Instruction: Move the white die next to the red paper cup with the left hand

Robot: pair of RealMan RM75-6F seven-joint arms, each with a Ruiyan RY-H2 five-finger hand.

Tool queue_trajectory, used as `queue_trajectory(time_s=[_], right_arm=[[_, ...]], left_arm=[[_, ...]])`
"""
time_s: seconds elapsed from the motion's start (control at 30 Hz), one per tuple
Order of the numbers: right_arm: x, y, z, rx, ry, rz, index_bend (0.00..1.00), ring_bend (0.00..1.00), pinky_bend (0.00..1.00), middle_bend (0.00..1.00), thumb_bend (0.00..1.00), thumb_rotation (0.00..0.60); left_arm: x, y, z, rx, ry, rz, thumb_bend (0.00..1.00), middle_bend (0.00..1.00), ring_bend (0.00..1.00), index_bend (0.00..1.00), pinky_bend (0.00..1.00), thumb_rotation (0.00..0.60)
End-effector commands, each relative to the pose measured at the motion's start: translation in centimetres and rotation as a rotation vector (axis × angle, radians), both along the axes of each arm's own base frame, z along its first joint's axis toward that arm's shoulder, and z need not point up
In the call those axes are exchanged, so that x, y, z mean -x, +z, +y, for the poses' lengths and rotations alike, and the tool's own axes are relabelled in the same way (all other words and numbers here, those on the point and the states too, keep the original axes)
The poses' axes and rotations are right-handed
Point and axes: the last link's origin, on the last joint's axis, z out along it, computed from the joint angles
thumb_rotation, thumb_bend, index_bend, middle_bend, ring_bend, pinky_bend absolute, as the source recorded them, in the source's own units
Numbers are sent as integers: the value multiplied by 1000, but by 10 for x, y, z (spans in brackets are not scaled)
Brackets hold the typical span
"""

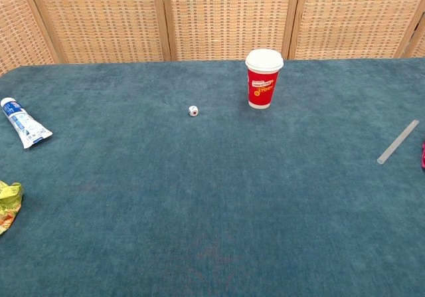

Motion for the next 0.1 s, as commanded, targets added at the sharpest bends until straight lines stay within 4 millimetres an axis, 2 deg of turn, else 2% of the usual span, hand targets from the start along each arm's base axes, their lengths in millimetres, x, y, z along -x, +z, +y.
queue_trajectory(time_s=[0.03, 0.1], right_arm=[[-2, -1, 1, -16, 5, 6, 3, 0, 0, 0, 53, 600], [-2, -4, 4, -33, 4, 19, 2, 0, 0, 0, 53, 600]], left_arm=[[11, 2, -20, -5, 41, -18, 21, 0, 0, 0, 0, 600], [17, 2, -26, -5, 62, -21, 20, 0, 0, 0, 0, 600]])
